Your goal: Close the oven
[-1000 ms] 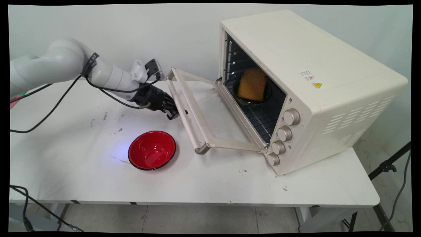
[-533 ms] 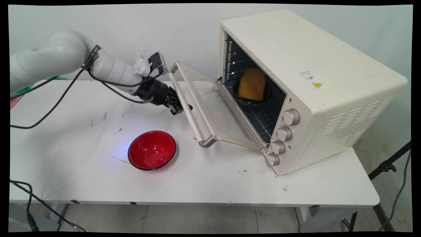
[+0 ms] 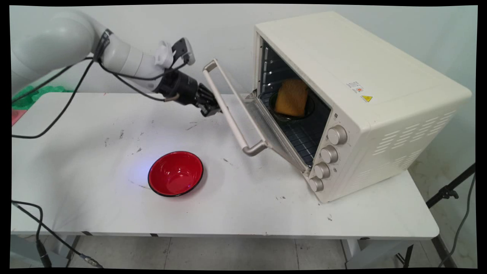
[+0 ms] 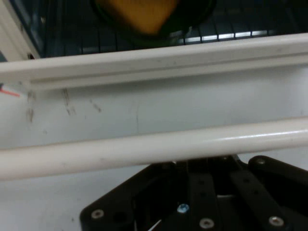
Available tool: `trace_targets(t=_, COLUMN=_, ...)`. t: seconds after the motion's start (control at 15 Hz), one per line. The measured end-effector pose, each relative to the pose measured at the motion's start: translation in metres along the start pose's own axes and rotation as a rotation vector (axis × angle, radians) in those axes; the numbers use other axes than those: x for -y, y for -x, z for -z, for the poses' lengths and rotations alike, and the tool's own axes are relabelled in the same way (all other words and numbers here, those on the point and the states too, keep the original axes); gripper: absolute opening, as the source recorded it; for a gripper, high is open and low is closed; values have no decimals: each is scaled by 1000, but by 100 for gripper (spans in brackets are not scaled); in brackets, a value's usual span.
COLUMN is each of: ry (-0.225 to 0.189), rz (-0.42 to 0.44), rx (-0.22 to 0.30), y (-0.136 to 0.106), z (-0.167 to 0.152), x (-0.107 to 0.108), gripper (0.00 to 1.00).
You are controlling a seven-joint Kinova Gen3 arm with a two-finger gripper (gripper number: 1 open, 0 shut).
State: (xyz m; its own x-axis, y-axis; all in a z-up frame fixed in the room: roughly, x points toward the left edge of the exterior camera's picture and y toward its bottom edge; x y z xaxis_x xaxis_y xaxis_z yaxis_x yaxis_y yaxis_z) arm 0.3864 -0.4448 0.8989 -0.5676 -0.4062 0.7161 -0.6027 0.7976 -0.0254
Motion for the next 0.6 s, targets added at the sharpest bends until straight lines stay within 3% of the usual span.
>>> trace_targets(t=0.6, ry=-7, rz=-8, rx=-40, y=-36, z=20, x=7, gripper=0)
